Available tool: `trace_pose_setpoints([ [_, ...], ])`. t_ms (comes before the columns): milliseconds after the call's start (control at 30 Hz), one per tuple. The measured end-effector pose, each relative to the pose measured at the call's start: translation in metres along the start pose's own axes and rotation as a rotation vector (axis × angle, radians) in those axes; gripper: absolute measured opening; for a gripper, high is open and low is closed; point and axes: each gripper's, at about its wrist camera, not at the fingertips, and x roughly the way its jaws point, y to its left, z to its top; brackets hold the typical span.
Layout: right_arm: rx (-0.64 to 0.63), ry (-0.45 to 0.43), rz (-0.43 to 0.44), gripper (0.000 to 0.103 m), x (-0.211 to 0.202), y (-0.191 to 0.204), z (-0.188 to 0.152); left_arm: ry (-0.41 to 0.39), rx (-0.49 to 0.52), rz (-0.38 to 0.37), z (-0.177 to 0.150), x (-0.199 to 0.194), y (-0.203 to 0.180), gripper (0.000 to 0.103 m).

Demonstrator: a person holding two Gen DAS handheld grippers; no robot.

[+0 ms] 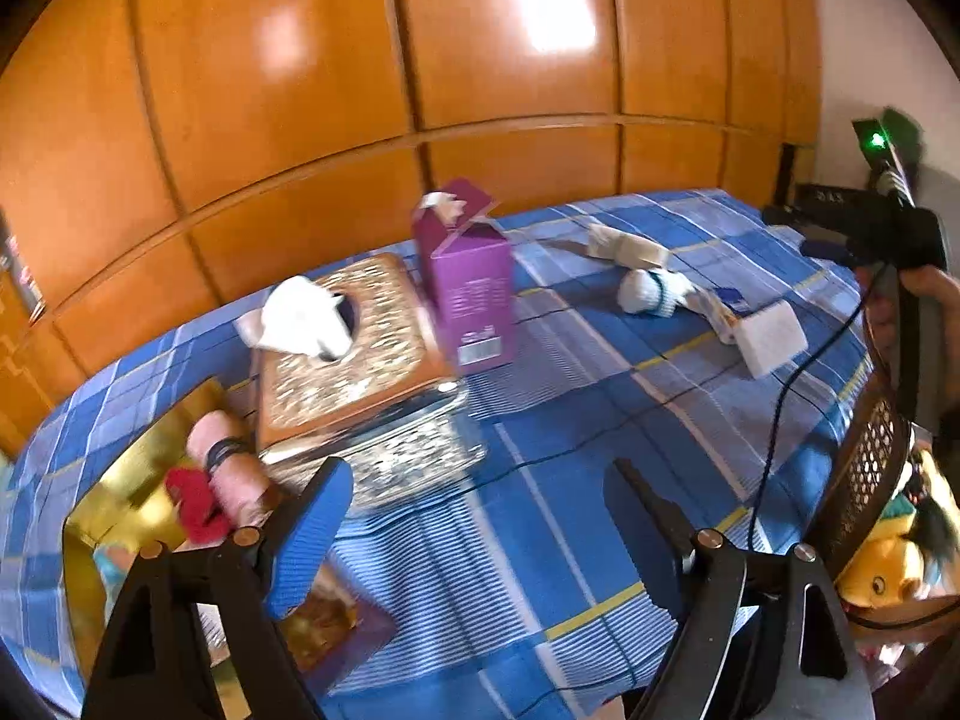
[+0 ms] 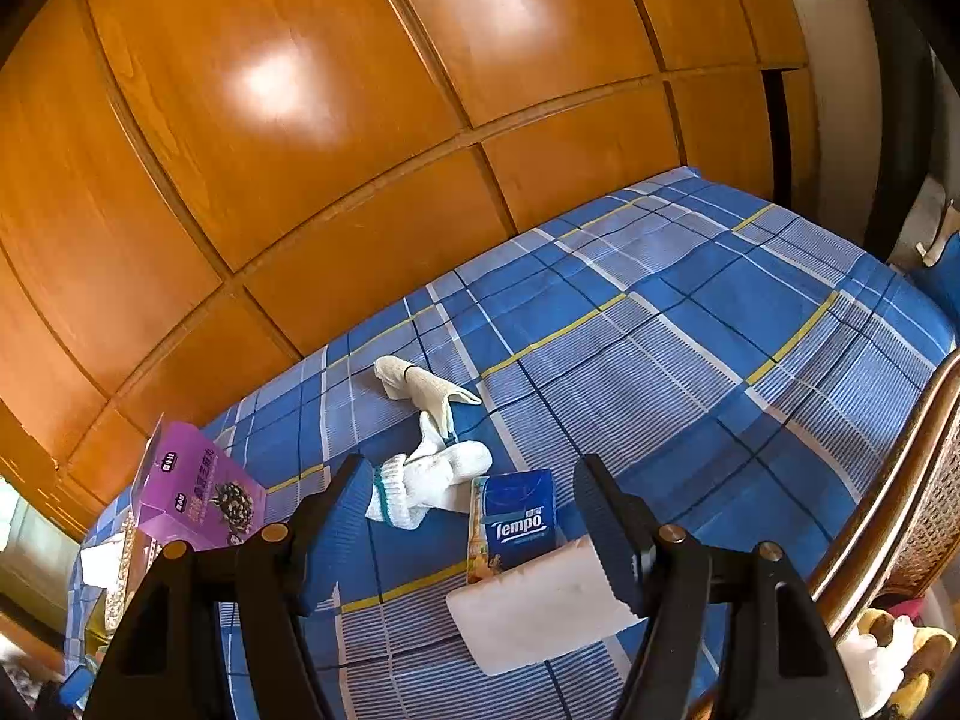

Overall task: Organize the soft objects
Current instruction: 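Reach the left tool to the white knit toy, close on it and lift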

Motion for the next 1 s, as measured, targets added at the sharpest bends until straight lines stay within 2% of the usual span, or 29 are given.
trace_pose_setpoints([
  [167,0.081,-0.012,0.06,0.071,0.0,-0.014,-0.001,0.012,0.056,-0.052,0.016,0.014,-0.02,0.082],
  [300,0.149,-0.033,0.073,0.072,-0.002,-0.027,-0.002,0.024,0.085,-0.111,0.035,0.03,-0.039,0.08],
  [467,0.201,-0.029,0.086,0.072,0.0,-0.037,-0.002,0.075,0.058,-0.194,0.057,0.06,-0.061,0.078],
  [600,0.196,-0.018,0.085,0.072,0.002,-0.036,-0.002,0.091,0.093,-0.194,0.068,0.082,-0.085,0.077],
  [1000,0.203,-0.008,0.121,0.072,0.004,-0.038,-0.003,0.109,0.302,-0.184,0.114,0.167,-0.148,0.082],
])
